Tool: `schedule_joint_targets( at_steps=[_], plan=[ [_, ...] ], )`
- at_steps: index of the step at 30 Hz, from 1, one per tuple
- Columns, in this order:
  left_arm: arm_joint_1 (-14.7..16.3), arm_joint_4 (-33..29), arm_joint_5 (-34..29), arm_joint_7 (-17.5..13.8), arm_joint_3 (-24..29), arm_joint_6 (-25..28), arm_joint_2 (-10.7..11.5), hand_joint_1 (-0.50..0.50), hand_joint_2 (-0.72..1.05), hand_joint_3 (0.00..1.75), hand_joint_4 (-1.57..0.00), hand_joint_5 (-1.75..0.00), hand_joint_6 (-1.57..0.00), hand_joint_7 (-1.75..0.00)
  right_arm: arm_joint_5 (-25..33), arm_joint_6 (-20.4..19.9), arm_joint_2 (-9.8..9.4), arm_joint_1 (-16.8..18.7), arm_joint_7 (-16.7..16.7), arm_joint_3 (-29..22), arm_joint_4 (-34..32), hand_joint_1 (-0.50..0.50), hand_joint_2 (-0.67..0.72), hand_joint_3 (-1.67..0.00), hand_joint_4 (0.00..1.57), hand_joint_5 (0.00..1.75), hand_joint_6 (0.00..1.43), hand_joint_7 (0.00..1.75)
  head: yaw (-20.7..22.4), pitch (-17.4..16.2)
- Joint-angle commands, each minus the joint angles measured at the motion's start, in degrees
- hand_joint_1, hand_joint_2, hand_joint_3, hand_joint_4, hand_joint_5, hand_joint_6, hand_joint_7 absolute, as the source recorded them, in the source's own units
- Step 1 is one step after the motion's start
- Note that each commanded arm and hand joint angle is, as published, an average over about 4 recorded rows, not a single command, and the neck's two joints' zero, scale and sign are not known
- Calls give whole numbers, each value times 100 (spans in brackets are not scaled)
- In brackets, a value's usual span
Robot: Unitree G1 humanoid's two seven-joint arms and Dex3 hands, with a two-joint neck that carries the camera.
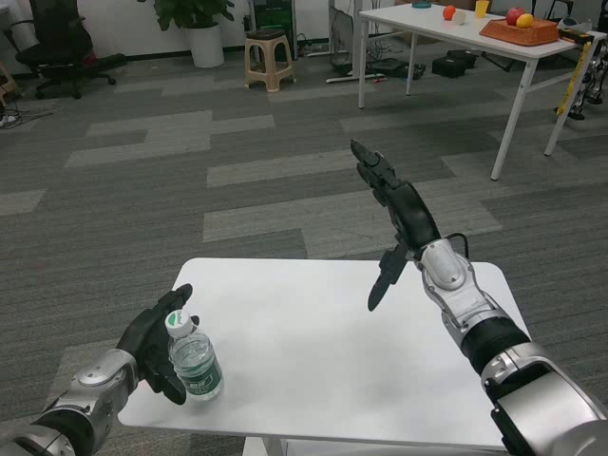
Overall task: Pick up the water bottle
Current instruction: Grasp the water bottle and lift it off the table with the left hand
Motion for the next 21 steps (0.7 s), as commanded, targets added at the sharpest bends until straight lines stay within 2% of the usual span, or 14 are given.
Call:
schedule_joint_targets(
  at_steps=[1,4,5,7,8,9,11,15,17,21],
  plan=[
    [-103,34,-34,23,-20,1,38,21,-72,9,0,-38,0,-7,17,-38,16,-34,-21,-1,33,-38,60,0,0,0,0,0,-4,-4],
    [-110,34,-86,41,-15,-8,34,30,-66,9,0,-54,-1,-7,22,-38,24,-37,-21,-1,44,-38,58,0,0,0,0,0,-1,-4],
    [-112,34,-119,65,-13,-12,34,32,-59,9,-9,-69,-12,-10,22,-38,29,-39,-21,-1,49,-38,58,0,0,0,0,0,-1,-2],
    [-114,34,-163,126,-11,-28,34,29,-46,9,-47,-110,-50,-21,22,-38,33,-43,-21,-1,60,-38,58,0,0,0,0,0,-1,-3],
    [-114,34,-174,164,-11,-39,34,28,-39,11,-79,-136,-81,-38,22,-38,33,-45,-21,-1,66,-38,60,0,0,0,0,0,-2,-4],
    [-117,34,-174,197,-11,-50,32,28,-37,13,-103,-154,-102,-52,22,-38,33,-47,-21,-1,73,-38,60,0,0,0,0,0,1,-7],
    [-121,34,-176,260,-11,-67,23,28,-33,17,-138,-175,-132,-91,20,-38,35,-52,-21,-1,84,-38,60,0,0,0,0,0,3,-5],
    [-119,34,-185,403,-4,-122,-8,26,-24,15,-155,-175,-143,-141,20,-38,51,-69,-21,-1,102,-38,58,0,0,0,0,0,4,-20],
    [-121,34,-187,458,-2,-146,-21,24,-19,13,-157,-175,-144,-154,20,-38,57,-80,-21,-1,110,-38,57,0,0,0,0,0,14,-26],
    [-117,40,-194,546,-6,-188,-43,22,-13,9,-157,-175,-141,-166,13,-38,66,-98,-21,-1,135,-38,57,0,0,0,0,0,22,-44]
  ],
)
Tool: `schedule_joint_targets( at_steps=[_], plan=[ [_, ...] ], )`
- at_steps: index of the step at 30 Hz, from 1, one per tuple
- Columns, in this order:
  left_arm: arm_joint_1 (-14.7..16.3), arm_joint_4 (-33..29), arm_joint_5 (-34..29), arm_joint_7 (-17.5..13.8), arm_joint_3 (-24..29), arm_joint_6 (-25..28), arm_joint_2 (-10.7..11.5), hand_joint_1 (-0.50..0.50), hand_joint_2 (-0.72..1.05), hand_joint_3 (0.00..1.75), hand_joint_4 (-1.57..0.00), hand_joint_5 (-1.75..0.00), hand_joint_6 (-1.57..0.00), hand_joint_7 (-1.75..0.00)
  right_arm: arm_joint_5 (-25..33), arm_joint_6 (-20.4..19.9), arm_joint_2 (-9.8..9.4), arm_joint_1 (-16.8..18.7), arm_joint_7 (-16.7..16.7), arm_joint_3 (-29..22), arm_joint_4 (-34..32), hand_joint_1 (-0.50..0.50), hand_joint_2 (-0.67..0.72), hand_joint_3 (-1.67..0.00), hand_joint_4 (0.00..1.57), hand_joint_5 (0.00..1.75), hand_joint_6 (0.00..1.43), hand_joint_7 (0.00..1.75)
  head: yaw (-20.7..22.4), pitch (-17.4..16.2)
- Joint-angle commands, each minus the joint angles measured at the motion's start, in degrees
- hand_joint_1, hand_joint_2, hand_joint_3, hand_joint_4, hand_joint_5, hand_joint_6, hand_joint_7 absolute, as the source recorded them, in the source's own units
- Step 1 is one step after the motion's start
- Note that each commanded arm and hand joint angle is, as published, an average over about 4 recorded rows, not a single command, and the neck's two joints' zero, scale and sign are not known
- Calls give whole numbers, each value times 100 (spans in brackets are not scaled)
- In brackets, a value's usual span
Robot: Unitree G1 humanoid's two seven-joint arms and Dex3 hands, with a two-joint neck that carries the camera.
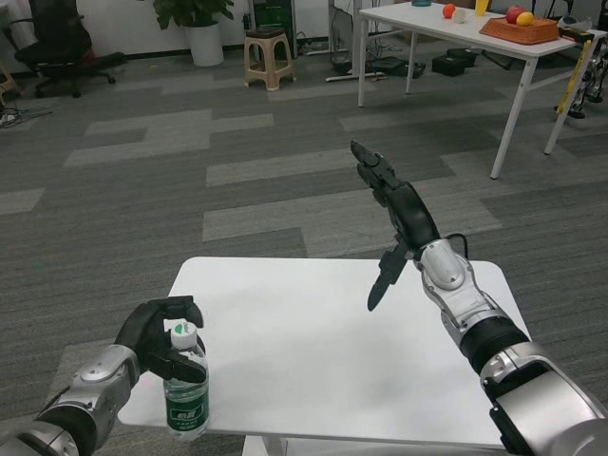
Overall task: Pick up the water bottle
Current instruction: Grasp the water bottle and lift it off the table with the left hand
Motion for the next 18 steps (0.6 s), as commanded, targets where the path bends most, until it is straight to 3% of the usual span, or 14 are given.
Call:
schedule_joint_targets(
  at_steps=[1,11,18],
  plan=[
    [-76,31,-45,108,14,-85,-3,21,-10,9,-157,-175,-141,-168,13,-38,44,-101,-21,-1,73,-38,57,0,0,0,0,0,11,-11],
    [-85,44,-58,178,18,-114,-3,21,-10,17,-157,-175,-141,-168,13,-38,55,-130,-21,8,119,-38,60,0,0,0,0,0,55,-49],
    [-91,20,-100,282,29,-342,-1,21,-13,9,-157,-175,-141,-173,13,-38,70,-141,-21,10,121,-38,57,0,0,0,0,0,56,-54]
  ],
)
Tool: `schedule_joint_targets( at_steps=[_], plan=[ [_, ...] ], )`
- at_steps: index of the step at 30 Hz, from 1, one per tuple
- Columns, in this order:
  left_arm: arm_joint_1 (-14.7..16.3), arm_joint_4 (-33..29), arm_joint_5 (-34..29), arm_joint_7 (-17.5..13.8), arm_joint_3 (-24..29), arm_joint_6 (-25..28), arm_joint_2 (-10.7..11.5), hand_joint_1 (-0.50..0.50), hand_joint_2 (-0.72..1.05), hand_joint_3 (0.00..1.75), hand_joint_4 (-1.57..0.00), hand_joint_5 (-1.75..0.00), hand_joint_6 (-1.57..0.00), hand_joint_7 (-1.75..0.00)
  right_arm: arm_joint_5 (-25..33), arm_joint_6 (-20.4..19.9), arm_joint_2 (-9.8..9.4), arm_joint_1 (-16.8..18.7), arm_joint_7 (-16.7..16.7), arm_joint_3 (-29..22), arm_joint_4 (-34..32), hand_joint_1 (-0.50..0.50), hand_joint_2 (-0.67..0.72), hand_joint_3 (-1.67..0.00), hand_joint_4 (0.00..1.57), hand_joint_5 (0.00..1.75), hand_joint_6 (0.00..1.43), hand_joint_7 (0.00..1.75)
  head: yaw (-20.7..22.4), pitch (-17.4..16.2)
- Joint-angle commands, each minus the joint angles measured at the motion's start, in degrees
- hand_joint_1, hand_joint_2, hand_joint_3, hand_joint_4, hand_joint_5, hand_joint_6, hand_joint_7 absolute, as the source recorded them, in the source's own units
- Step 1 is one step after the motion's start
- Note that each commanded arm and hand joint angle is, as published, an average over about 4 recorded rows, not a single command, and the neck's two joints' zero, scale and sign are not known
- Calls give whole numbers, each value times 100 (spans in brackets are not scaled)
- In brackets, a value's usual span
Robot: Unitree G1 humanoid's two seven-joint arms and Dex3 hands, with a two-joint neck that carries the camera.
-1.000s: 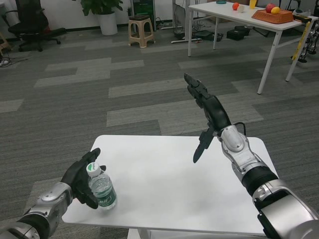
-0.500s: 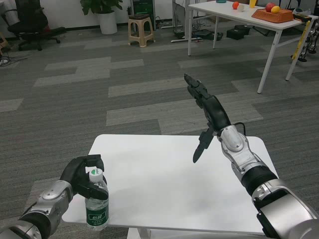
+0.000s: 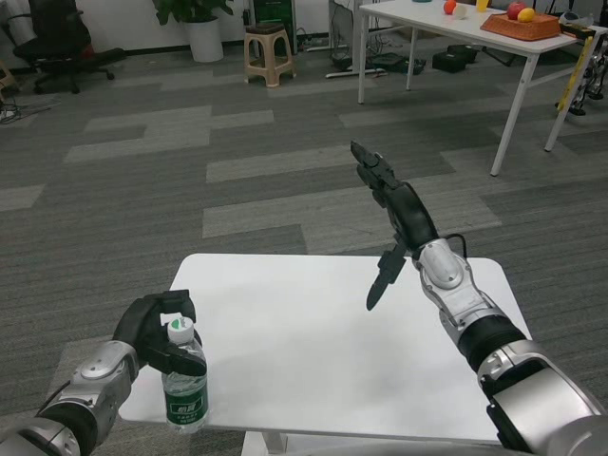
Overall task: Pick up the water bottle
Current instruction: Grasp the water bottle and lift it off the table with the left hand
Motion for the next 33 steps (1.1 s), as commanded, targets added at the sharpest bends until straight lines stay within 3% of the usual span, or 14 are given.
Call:
schedule_joint_targets(
  at_steps=[1,11,19,29,33],
  plan=[
    [-89,-16,-93,61,31,-164,10,21,-15,11,-157,-175,-141,-175,14,-38,21,-136,-21,12,9,-38,55,0,0,0,0,0,1,1],
    [-59,-939,-84,74,102,-542,80,21,-15,17,-157,-175,-141,-173,14,-38,13,-136,-21,8,9,-38,57,0,0,0,0,0,-3,31],
    [-124,-1791,474,290,370,-568,146,22,-19,17,-157,-175,-139,-173,14,-38,-1,-127,-21,8,9,-38,60,0,0,0,0,0,21,68],
    [-669,-1941,817,435,370,-190,137,21,-19,17,-157,-175,-139,-175,14,-38,-14,-136,-21,73,31,-38,60,0,0,0,0,0,84,92],
    [-999,-1875,876,586,313,-85,36,21,-19,17,-157,-175,-139,-173,14,-31,-14,-136,-21,109,35,-38,60,0,0,0,0,0,102,121]
  ],
)
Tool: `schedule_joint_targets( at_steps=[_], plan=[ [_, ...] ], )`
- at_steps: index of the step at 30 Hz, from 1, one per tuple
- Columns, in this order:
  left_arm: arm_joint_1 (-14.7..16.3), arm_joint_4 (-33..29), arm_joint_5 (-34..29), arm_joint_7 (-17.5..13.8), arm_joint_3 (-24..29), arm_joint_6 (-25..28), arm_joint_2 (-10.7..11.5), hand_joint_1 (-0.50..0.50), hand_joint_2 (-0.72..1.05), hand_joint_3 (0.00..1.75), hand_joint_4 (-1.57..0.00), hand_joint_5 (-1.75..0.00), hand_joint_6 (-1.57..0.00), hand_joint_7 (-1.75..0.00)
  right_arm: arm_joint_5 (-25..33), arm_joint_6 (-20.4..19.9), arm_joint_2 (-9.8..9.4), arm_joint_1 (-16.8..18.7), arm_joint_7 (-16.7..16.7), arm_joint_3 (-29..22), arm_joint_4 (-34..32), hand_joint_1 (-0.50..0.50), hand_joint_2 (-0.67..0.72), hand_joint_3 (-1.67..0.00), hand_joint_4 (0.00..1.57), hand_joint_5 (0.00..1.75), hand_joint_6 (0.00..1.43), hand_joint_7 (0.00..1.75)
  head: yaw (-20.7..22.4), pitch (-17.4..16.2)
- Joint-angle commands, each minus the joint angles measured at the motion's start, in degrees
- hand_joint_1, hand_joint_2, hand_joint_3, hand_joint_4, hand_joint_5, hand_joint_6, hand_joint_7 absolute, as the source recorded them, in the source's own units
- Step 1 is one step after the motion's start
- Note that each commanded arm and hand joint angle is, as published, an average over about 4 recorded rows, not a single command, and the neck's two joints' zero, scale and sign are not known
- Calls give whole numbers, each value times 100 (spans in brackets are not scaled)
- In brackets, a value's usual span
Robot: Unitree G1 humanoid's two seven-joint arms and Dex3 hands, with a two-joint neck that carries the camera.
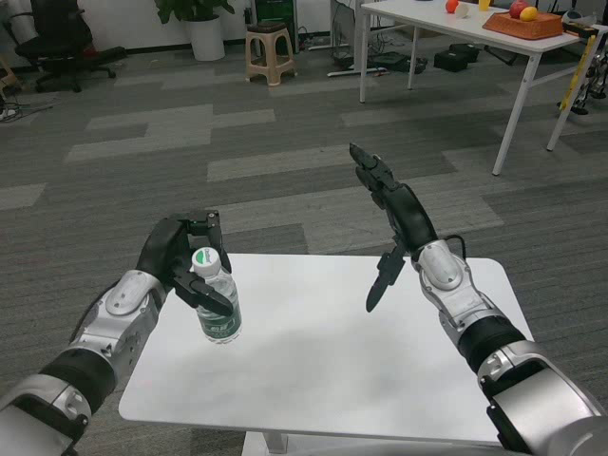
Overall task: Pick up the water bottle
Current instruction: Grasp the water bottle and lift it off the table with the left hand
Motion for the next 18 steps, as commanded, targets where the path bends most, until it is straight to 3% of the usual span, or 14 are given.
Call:
schedule_joint_targets(
  at_steps=[1,11,18],
  plan=[
    [-465,6,68,197,-25,74,-46,21,-19,17,-157,-175,-139,-173,11,-28,-21,-120,-21,47,6,-38,60,0,0,0,0,0,18,22],
    [-763,92,292,797,-32,166,-284,22,-19,17,-157,-175,-139,-171,16,-35,-34,-120,-21,135,-21,-38,60,0,0,0,0,0,66,48],
    [-829,96,277,883,-179,158,-358,22,-19,17,-157,-175,-139,-171,18,-35,-63,-120,-21,174,-38,-38,60,0,0,0,0,0,92,94]
  ],
)
